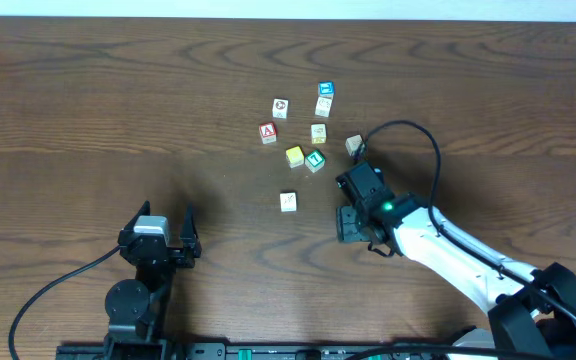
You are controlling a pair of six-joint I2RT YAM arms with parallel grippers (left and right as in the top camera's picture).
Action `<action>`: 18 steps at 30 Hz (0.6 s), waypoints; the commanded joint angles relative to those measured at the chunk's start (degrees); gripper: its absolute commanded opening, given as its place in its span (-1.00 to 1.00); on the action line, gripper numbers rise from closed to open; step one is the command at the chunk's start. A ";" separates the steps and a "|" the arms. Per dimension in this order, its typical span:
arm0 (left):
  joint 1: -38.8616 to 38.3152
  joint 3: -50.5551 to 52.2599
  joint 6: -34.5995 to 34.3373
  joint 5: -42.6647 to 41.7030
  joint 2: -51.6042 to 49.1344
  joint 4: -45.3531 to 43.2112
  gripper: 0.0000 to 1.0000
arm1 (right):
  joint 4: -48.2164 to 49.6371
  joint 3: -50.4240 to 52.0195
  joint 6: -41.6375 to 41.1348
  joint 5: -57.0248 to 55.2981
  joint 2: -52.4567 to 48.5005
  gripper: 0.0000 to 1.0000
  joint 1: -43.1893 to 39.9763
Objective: Lift 5 blocks
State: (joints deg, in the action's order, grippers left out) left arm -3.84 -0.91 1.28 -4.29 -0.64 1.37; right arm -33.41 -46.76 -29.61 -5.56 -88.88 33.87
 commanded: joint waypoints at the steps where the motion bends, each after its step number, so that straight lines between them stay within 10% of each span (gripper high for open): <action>1: 0.28 0.68 -0.31 -0.98 0.04 2.29 0.45 | -1.25 -7.56 8.20 -1.53 -0.35 0.63 -0.33; 18: 0.28 0.68 -0.31 -0.98 0.04 2.29 0.45 | 4.90 -20.85 23.02 4.24 -11.63 0.67 -13.57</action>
State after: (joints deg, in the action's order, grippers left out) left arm -3.84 -0.91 1.28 -4.29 -0.64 1.37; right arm -28.38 -64.58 -12.34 -4.05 -96.77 20.69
